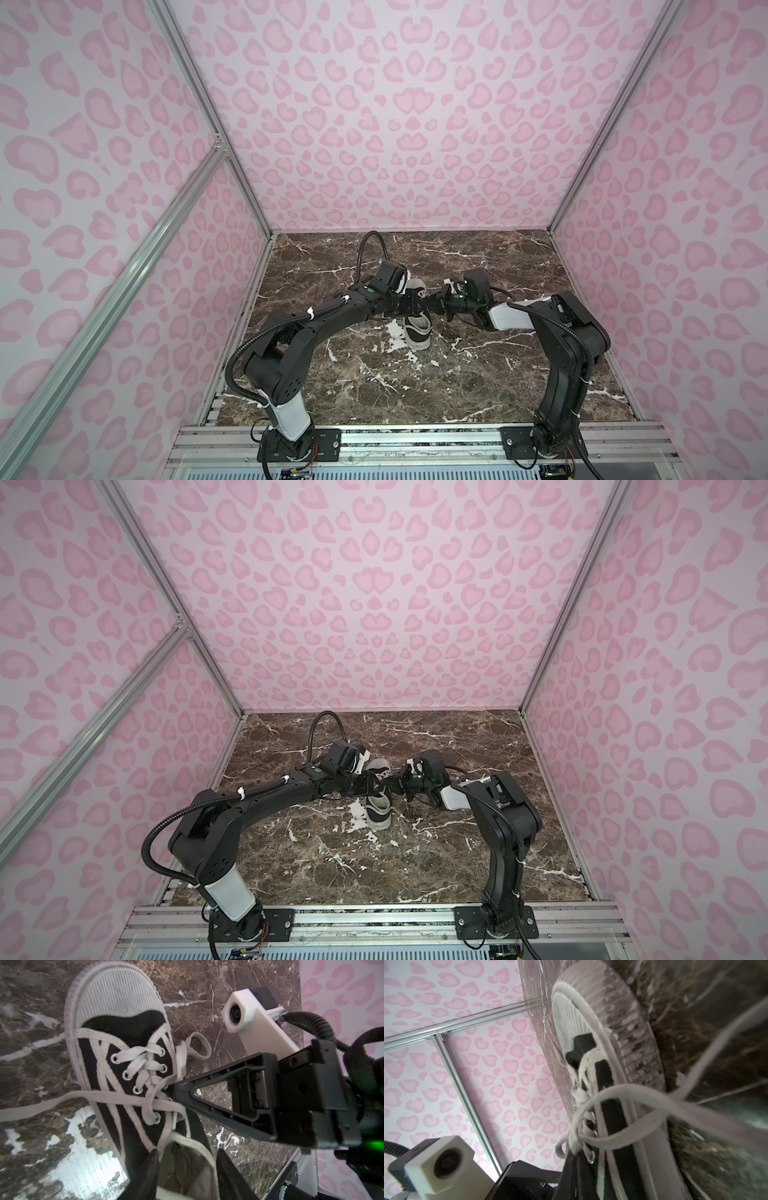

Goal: Tie the shoes

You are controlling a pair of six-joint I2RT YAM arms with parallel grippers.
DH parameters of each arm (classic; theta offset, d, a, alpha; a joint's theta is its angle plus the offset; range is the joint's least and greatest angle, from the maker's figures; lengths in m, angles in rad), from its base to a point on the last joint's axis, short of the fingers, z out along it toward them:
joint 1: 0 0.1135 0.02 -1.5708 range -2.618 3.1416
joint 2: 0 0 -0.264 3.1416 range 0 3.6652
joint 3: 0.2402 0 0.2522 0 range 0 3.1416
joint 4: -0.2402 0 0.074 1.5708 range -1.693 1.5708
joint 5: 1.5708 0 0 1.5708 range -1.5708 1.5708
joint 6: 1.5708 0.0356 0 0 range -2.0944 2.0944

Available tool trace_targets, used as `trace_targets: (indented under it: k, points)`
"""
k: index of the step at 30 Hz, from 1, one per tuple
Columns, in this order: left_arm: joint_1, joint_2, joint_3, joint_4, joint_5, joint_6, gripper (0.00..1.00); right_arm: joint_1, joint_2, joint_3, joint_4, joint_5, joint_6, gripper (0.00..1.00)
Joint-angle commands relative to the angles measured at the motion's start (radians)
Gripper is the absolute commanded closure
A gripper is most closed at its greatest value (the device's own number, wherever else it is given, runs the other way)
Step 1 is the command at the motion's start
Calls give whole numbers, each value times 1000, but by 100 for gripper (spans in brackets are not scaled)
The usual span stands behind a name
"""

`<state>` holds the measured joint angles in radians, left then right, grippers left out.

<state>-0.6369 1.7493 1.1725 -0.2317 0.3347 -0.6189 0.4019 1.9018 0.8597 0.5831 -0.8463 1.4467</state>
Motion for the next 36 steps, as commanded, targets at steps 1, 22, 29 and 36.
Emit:
trace_targets:
  k: [1, 22, 29, 36]
  points:
    - [0, 17, 22, 29, 16, 4, 56, 3, 0, 0, 38, -24, -8, 97]
    - [14, 70, 52, 37, 32, 14, 72, 3, -7, -6, 49, -35, -6, 97]
    - [16, 72, 50, 41, 29, 13, 84, 3, -7, -5, 50, -39, -6, 97]
    - [17, 61, 40, 35, 20, 19, 94, 4, -9, -4, 48, -33, -3, 95]
